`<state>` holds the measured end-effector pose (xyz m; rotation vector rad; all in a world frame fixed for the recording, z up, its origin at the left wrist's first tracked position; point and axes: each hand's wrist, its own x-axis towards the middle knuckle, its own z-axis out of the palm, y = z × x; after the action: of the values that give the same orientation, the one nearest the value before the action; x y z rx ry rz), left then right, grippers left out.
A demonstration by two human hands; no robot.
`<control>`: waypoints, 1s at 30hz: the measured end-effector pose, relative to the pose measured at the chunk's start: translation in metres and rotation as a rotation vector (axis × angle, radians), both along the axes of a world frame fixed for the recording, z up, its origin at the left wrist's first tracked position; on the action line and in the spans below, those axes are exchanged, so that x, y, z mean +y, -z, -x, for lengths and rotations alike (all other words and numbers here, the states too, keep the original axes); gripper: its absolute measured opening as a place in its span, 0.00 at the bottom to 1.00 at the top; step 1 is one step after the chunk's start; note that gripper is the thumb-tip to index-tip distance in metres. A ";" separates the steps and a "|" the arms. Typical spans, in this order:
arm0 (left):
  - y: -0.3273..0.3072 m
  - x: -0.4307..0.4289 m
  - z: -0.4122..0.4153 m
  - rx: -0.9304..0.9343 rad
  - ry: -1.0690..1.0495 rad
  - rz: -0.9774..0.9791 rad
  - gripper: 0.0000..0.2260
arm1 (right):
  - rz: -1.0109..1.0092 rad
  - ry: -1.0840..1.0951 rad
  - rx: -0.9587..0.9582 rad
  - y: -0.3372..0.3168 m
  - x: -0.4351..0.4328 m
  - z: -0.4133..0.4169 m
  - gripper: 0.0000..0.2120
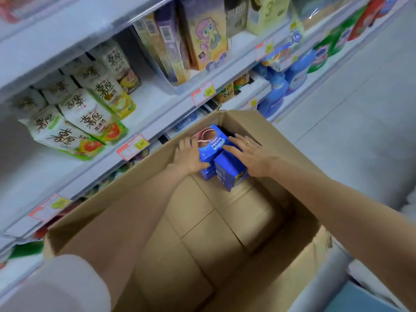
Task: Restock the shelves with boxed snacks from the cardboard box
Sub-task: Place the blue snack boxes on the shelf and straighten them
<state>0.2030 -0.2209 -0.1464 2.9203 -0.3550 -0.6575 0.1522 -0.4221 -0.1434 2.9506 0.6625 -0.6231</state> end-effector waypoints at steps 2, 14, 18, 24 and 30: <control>0.008 -0.001 -0.003 -0.017 -0.033 0.013 0.44 | -0.008 -0.009 -0.027 0.007 -0.004 -0.002 0.45; 0.020 -0.010 0.007 -0.122 -0.094 0.034 0.40 | -0.188 -0.010 -0.142 0.014 -0.011 0.031 0.41; -0.002 0.006 0.036 -0.207 -0.202 0.218 0.39 | -0.310 0.121 -0.142 -0.005 -0.003 0.062 0.45; -0.054 0.053 0.110 -0.253 -0.397 0.503 0.44 | -0.497 0.310 0.002 -0.032 0.013 0.094 0.49; -0.089 0.104 0.179 -0.176 -0.769 0.692 0.44 | -1.256 1.010 0.382 -0.070 0.043 0.133 0.37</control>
<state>0.0239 -0.1172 -0.0572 2.1742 0.4362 -0.1111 0.0193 -0.3790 -0.0738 4.2818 -0.9864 -1.1306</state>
